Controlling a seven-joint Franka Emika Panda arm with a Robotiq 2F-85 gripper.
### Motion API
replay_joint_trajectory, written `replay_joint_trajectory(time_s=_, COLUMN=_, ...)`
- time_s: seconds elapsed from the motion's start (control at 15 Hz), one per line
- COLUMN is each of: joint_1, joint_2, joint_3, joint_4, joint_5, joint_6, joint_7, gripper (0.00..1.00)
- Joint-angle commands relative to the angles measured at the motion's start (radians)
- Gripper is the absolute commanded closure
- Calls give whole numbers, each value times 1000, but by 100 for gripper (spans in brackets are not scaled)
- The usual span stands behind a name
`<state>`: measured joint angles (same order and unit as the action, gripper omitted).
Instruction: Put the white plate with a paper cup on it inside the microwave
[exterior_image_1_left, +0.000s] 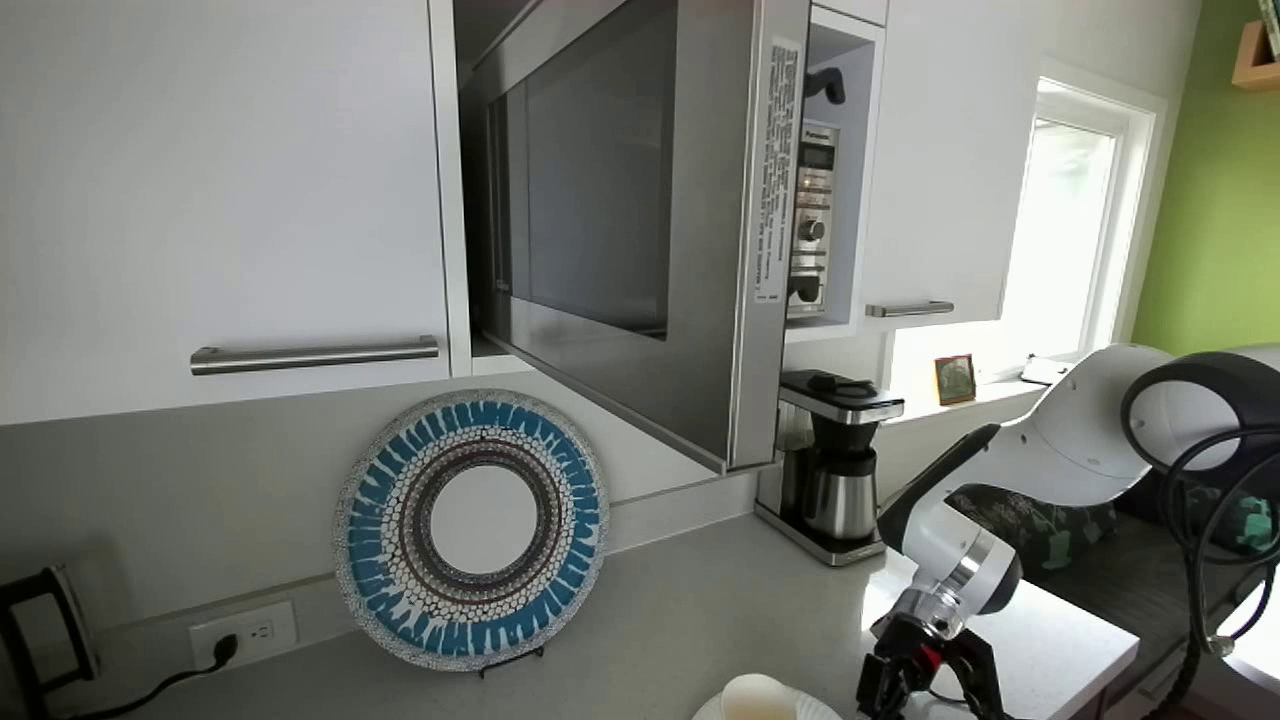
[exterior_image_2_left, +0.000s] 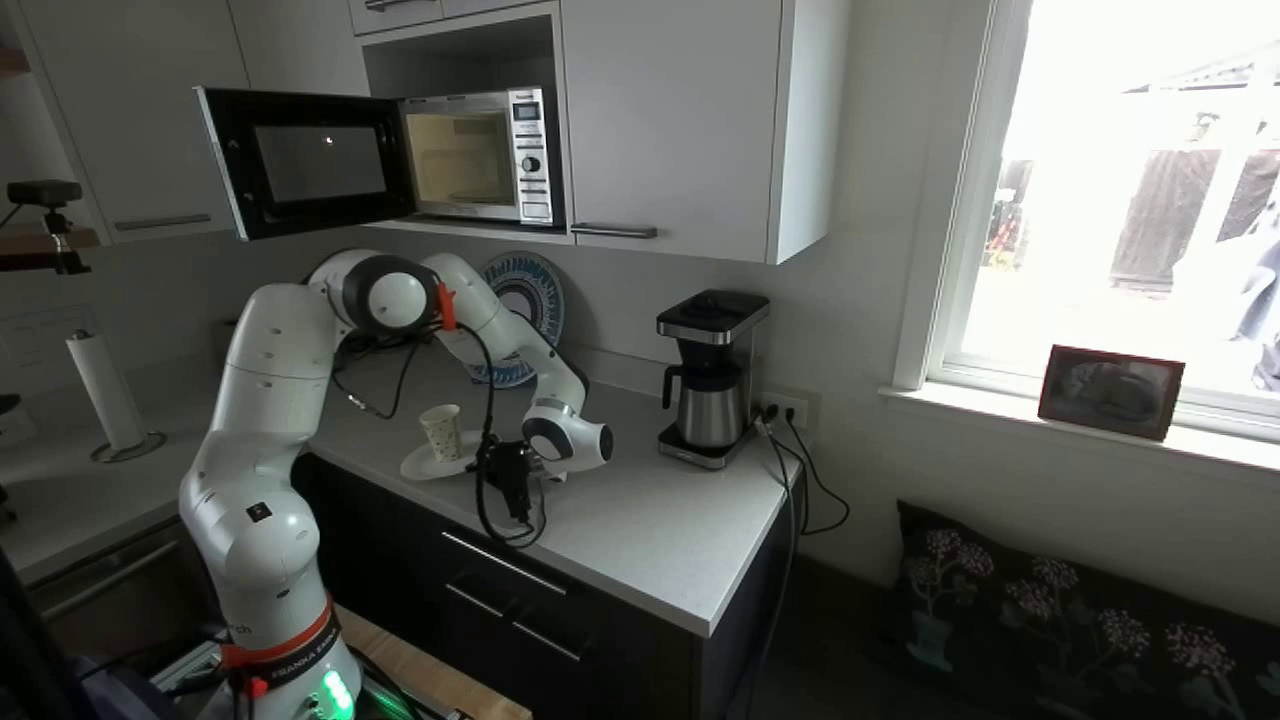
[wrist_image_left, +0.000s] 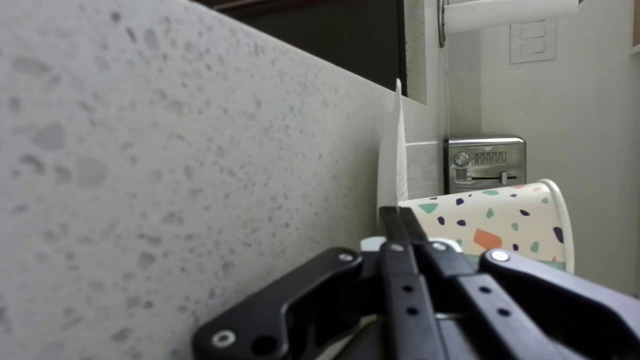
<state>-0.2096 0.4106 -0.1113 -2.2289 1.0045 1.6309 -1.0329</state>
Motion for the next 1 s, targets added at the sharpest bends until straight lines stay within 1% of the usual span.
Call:
replay_joint_trajectory(time_s=0.0, joint_1=-16, joint_2=58, joint_3=-1, joint_4=4, joint_5=33, joint_6=-20, joint_7=-71, gripper=100)
replay_joint_trajectory(time_s=0.93, joint_1=-40, joint_2=89, joint_3=-7, joint_4=16, joint_5=83, joint_6=-84, joint_7=-107, gripper=100)
